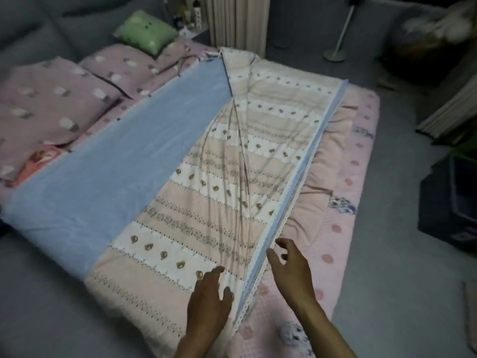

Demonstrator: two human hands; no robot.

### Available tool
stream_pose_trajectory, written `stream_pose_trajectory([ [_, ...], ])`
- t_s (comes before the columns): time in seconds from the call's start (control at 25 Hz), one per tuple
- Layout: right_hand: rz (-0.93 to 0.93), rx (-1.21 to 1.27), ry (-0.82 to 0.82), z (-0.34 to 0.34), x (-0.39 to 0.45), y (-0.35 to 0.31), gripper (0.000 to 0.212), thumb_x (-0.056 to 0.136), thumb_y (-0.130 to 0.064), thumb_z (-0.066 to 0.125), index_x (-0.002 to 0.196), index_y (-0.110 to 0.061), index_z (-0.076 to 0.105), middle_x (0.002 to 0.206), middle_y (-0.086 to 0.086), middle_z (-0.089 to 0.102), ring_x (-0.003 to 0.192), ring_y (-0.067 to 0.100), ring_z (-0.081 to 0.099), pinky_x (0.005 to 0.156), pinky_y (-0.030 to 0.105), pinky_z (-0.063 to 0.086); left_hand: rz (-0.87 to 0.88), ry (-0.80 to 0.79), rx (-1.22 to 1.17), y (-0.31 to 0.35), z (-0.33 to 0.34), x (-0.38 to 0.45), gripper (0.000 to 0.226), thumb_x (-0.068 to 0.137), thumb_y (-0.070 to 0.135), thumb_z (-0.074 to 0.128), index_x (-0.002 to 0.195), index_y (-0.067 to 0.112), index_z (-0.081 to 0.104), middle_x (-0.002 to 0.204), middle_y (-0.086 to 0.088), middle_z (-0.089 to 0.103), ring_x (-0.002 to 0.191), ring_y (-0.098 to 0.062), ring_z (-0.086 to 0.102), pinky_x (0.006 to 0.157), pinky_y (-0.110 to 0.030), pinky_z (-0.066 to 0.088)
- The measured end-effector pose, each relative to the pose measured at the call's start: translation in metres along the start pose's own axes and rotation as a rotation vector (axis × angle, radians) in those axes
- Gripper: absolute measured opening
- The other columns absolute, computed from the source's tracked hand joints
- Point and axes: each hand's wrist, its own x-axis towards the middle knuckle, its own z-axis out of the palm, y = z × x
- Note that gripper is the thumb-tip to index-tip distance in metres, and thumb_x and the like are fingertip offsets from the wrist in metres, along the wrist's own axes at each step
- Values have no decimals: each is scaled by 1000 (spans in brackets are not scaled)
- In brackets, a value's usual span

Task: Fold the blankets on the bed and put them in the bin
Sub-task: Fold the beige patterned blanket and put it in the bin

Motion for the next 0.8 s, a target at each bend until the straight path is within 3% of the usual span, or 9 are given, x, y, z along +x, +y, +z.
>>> stream_pose_trajectory([
  [0.16, -162, -8, 48, -102, 9, -55, 46, 91, -48, 60, 133, -36, 48, 140, -13, 51, 126, 14, 50, 101, 39, 45, 179, 189, -80, 120, -35, -3, 57, 94, 32, 52, 146, 33, 29, 148, 8, 39, 130, -17, 39, 104, -35, 38],
  [0.32, -306, -18, 129, -209, 43, -47, 66, 86, -55, 64, 144, -35, 40, 151, -10, 42, 135, 17, 42, 108, 39, 40, 247, 315, -27, 229, -23, 7, 75, 91, 33, 57, 152, 35, 13, 159, 5, 19, 141, -20, 25, 110, -40, 31],
  [0.52, -343, -181, 36, -368, 84, 12, 95, 78, -71, 59, 154, -38, 13, 164, -7, 10, 149, 22, 16, 117, 46, 27, 199, 332, -17, 367, 61, -4, 87, 88, 46, 60, 152, 41, 0, 162, 3, 12, 147, -20, 14, 114, -48, 23],
  [0.68, -354, -229, 60, -468, 129, 37, 98, 77, -74, 57, 155, -37, 10, 164, -4, 12, 148, 25, 19, 116, 45, 30, 226, 266, -19, 458, 111, 6, 91, 86, 50, 61, 150, 45, -4, 162, 3, 13, 147, -20, 16, 116, -51, 25],
  [0.8, -362, -242, 50, -509, 181, 32, 99, 77, -74, 57, 154, -39, 6, 165, -4, 6, 149, 25, 15, 117, 46, 27, 255, 317, -15, 507, 123, 36, 90, 85, 56, 58, 150, 46, -4, 162, 5, 12, 147, -20, 16, 116, -52, 24],
])
